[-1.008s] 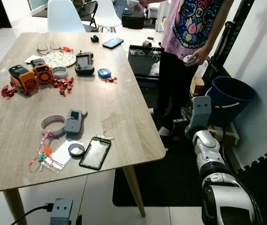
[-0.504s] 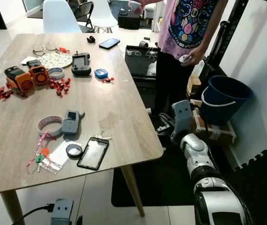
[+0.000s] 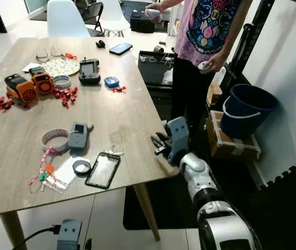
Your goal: Hang keys on a hook
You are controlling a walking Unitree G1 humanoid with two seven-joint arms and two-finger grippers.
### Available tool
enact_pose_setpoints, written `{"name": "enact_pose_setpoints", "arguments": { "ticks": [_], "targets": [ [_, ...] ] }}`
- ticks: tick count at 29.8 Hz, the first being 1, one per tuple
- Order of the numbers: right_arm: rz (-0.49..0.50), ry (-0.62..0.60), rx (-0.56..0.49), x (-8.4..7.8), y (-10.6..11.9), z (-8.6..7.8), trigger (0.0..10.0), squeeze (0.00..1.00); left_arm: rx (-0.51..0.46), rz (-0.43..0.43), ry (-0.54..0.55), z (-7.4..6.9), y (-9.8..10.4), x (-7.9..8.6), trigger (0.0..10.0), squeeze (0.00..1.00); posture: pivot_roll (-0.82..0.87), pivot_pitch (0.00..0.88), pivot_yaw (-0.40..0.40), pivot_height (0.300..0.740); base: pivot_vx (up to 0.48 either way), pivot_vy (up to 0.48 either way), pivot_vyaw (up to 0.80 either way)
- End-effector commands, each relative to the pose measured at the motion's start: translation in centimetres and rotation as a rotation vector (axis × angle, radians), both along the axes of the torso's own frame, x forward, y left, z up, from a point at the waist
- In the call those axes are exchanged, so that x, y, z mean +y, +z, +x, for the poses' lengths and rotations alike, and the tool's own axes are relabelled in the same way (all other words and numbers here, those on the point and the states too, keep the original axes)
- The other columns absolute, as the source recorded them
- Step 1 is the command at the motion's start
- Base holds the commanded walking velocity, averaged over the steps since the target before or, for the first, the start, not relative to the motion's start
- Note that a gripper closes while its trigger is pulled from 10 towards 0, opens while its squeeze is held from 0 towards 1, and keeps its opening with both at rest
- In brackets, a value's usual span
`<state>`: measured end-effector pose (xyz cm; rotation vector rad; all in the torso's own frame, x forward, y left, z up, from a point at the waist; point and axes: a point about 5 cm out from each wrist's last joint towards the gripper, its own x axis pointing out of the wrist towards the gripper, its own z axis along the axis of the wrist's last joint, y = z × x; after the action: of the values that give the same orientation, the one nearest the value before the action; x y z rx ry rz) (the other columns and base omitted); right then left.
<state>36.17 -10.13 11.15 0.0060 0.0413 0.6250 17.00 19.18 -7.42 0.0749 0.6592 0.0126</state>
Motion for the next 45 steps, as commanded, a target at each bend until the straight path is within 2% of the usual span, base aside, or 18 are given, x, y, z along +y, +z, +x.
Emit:
{"name": "enact_pose_setpoints", "arguments": {
  "ticks": [1,2,3,4,10,14,17,19,20,23,24,27,29,32,34,39,44,45],
  "targets": [
    [-0.012,0.008,0.018,0.3,-0.2,0.0,10.0,1.00,0.034,0.011,0.007,-0.8,-0.4,0.4,10.0,0.00,0.06,0.065,-0.076,0.740,0.000,0.000,0.00],
    [-0.019,0.012,0.015,0.6,-0.1,0.0,10.0,1.00,0.035,0.012,0.008,-0.8,-0.4,0.4,10.0,0.00,0.06,0.066,-0.076,0.740,0.000,0.000,0.00],
    [-0.027,0.014,0.003,1.0,0.0,0.0,10.0,0.09,0.035,0.013,0.007,-0.8,-0.4,0.4,10.0,0.00,0.06,0.066,-0.076,0.740,0.000,0.000,0.00],
    [-0.027,0.010,-0.009,1.2,0.2,0.1,10.0,0.00,0.036,0.013,0.008,-0.9,-0.4,0.4,10.0,0.00,0.06,0.066,-0.076,0.740,0.000,0.000,0.00],
    [0.016,-0.122,-0.078,-0.4,1.5,0.9,10.0,0.00,0.034,0.014,0.015,-0.9,-0.4,0.4,10.0,0.00,0.06,0.065,-0.080,0.740,0.000,0.000,0.00],
    [0.136,-0.408,-0.117,-5.7,2.7,1.5,10.0,0.00,0.033,0.013,0.024,-0.9,-0.4,0.6,10.0,0.00,0.06,0.062,-0.083,0.740,0.000,0.000,0.00],
    [0.136,-0.408,-0.117,-5.7,2.7,1.5,10.0,0.00,0.033,0.013,0.024,-0.9,-0.4,0.6,10.0,0.00,0.06,0.062,-0.083,0.740,0.000,0.000,0.00],
    [0.164,-0.686,-0.109,-11.6,2.1,0.7,10.0,0.00,0.036,0.013,0.027,-1.1,-0.5,0.7,10.0,0.00,0.06,0.058,-0.084,0.740,0.000,0.000,0.00],
    [0.164,-0.686,-0.109,-11.6,2.1,0.7,10.0,0.00,0.036,0.013,0.027,-1.1,-0.5,0.7,10.0,0.00,0.06,0.058,-0.084,0.740,0.000,0.000,0.00],
    [0.127,-1.005,-0.045,-18.3,0.1,-2.2,10.0,0.00,0.040,0.013,0.028,-1.2,-0.5,0.8,10.0,0.00,0.06,0.050,-0.085,0.740,0.000,0.000,0.00],
    [0.127,-1.005,-0.045,-18.3,0.1,-2.2,10.0,0.00,0.040,0.013,0.028,-1.2,-0.5,0.8,10.0,0.00,0.06,0.050,-0.085,0.740,0.000,0.000,0.00],
    [0.018,-1.273,0.080,-23.2,-3.9,-7.3,10.0,0.00,0.044,0.012,0.028,-1.3,-0.6,0.7,10.0,0.00,0.06,0.047,-0.087,0.740,0.000,0.000,0.00],
    [-0.054,-1.346,0.158,-24.3,-6.0,-9.8,10.0,0.00,0.048,0.012,0.028,-1.3,-0.6,0.7,10.0,0.00,0.06,0.044,-0.087,0.740,0.000,0.000,0.00],
    [-0.066,-1.362,0.219,-24.4,-7.3,-11.0,10.0,0.00,0.049,0.012,0.027,-1.4,-0.6,0.7,10.0,0.00,0.06,0.043,-0.088,0.740,0.000,0.000,0.00],
    [-0.109,-1.322,0.372,-23.4,-10.3,-13.1,10.0,0.00,0.052,0.011,0.027,-1.4,-0.7,0.7,10.0,0.00,0.06,0.041,-0.087,0.740,0.000,0.000,0.00],
    [-0.211,-0.911,0.804,-16.9,-17.0,-16.9,10.0,0.00,0.061,0.010,0.023,-1.5,-0.8,0.6,10.0,0.00,0.05,0.036,-0.078,0.740,0.000,0.000,0.00],
    [-0.291,-0.729,0.855,-14.2,-18.4,-18.0,10.0,0.00,0.063,0.008,0.020,-1.5,-0.8,0.5,10.0,0.00,0.05,0.037,-0.078,0.740,0.000,0.000,0.00],
    [-0.332,-0.655,0.856,-12.8,-18.9,-18.3,10.0,0.00,0.063,0.006,0.020,-1.4,-0.8,0.5,10.0,0.00,0.05,0.039,-0.077,0.740,0.000,0.000,0.00]
  ]
}}
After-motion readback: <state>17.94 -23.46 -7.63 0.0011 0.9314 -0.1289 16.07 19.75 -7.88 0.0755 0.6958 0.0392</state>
